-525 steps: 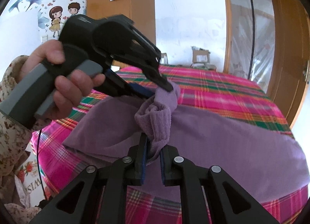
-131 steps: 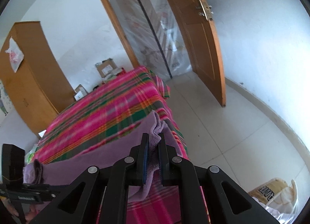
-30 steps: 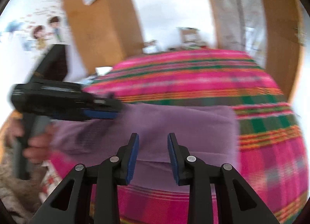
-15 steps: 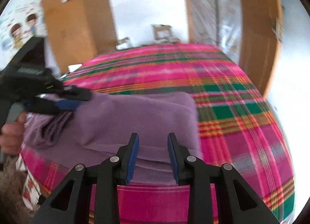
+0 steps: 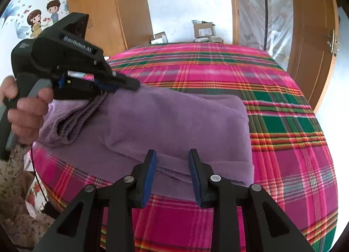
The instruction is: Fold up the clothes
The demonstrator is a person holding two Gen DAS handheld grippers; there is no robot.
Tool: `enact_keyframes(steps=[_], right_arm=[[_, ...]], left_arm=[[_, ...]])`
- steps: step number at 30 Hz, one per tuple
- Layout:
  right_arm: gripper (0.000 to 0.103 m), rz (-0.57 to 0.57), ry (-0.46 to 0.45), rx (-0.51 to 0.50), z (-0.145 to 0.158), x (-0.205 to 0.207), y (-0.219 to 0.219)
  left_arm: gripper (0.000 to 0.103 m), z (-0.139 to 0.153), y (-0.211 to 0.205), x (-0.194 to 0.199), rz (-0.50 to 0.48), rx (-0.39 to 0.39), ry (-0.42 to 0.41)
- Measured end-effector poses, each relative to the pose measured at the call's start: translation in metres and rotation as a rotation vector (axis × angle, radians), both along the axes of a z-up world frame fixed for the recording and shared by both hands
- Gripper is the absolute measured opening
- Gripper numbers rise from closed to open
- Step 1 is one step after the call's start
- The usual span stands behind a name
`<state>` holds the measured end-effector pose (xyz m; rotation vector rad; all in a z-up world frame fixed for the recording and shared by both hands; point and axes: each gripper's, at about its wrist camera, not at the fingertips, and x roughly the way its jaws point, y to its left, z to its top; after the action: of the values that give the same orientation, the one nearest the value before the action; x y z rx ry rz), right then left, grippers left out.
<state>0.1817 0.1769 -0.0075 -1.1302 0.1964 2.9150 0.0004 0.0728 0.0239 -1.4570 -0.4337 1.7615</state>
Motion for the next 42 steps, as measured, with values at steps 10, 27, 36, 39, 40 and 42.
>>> enact_keyframes(steps=[10, 27, 36, 39, 40, 42], right_arm=[[0.032, 0.015, 0.036, -0.054, 0.009, 0.016, 0.003], [0.032, 0.185, 0.044, 0.094, 0.005, -0.028, -0.070], [0.017, 0.181, 0.033, 0.211, -0.005, -0.031, -0.086], [0.009, 0.165, 0.046, 0.199, -0.005, -0.028, -0.083], [0.008, 0.163, 0.055, 0.193, -0.004, -0.026, -0.082], [0.005, 0.162, 0.059, 0.195, -0.004, -0.024, -0.080]], left_arm=[[0.003, -0.015, -0.004, -0.004, 0.047, -0.046, -0.022], [0.018, -0.016, 0.011, 0.003, -0.036, -0.073, -0.074], [0.018, -0.024, 0.020, -0.002, -0.014, -0.072, -0.103], [0.018, -0.021, 0.013, 0.000, -0.012, -0.072, -0.095], [0.019, -0.021, 0.010, 0.000, -0.005, -0.070, -0.100], [0.019, -0.022, 0.005, 0.000, 0.008, -0.064, -0.112]])
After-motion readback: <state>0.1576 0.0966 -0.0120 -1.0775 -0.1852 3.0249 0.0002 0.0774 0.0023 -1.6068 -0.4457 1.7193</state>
